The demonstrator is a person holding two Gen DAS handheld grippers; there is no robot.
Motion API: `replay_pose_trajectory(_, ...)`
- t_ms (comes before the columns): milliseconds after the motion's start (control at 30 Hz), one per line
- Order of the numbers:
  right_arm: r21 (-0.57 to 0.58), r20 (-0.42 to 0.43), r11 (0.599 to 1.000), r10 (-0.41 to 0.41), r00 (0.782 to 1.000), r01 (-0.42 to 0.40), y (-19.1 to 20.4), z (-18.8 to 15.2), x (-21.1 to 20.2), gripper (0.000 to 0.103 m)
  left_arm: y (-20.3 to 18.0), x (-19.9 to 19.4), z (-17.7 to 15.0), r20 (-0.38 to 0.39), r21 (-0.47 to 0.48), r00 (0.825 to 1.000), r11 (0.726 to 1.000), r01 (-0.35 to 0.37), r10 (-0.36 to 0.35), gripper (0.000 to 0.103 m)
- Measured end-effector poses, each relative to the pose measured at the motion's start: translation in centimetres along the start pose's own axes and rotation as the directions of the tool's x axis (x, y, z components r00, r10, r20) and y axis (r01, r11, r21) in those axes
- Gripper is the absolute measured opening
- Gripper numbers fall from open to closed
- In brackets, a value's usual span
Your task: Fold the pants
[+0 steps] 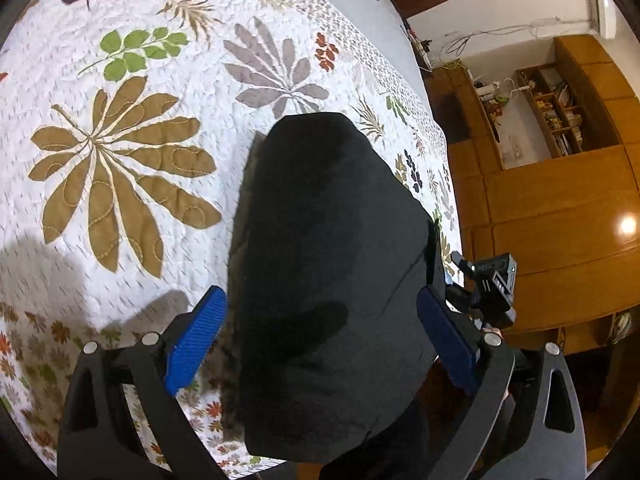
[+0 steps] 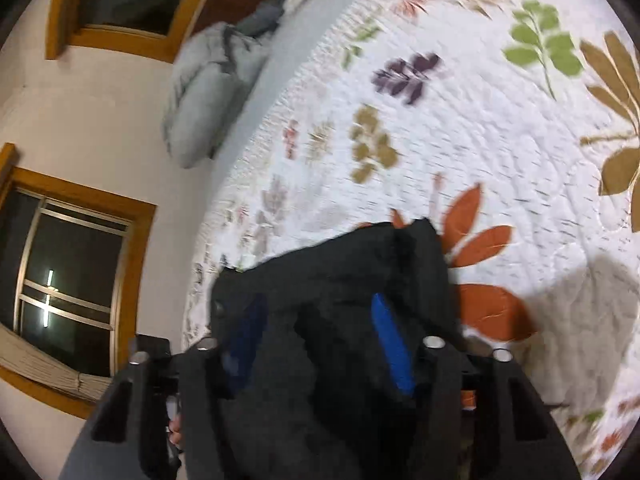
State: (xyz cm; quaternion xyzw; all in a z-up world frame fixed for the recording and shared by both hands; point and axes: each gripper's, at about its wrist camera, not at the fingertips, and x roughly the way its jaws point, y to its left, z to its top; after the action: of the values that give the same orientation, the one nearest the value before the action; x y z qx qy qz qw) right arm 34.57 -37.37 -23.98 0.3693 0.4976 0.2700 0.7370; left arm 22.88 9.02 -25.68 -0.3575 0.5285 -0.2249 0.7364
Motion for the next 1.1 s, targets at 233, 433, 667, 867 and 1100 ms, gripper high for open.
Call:
replay_pose_trajectory(233,0.01,-0.031,1.0,0.003,1.0,-0.003,-2.0,-1.2,-4.9,0.094,1.5,1.1,1.6,-0.07,-0.046,0.987,0.989,0.141,-0.144,0.096)
replay_pose_trajectory(433,0.051,-0.18,0.998,0.031,0.983,-0.022,-4.4,-3.0,-3.9,0.099,2.5,3.2,1.7,-0.117,-0.081,0.968,0.973,0.215,-0.224,0.096)
replay_pose_trajectory(667,-0.001,-0.277,0.998,0.057,0.959,-0.06,-3.5,-3.3,-0.2,0.1,3.6,4.3,2.0,-0.137,-0.105,0.961,0.968,0.226,-0.239,0.096)
replay_pose_trajectory(867,0.012,-0.307,0.996,0.093,0.947,-0.093,-2.7,-2.6,2.2,0.1,4.1,5.0,2.1,-0.161,-0.107,0.953,0.964,0.242,-0.257,0.096)
replay_pose_trajectory(1100,0.007,-0.348,0.996,0.088,0.933,-0.091,-1.5,-3.0,4.6,0.1,3.0,7.0,2.1,-0.224,-0.065,0.937,0.964,0.259,-0.267,0.097)
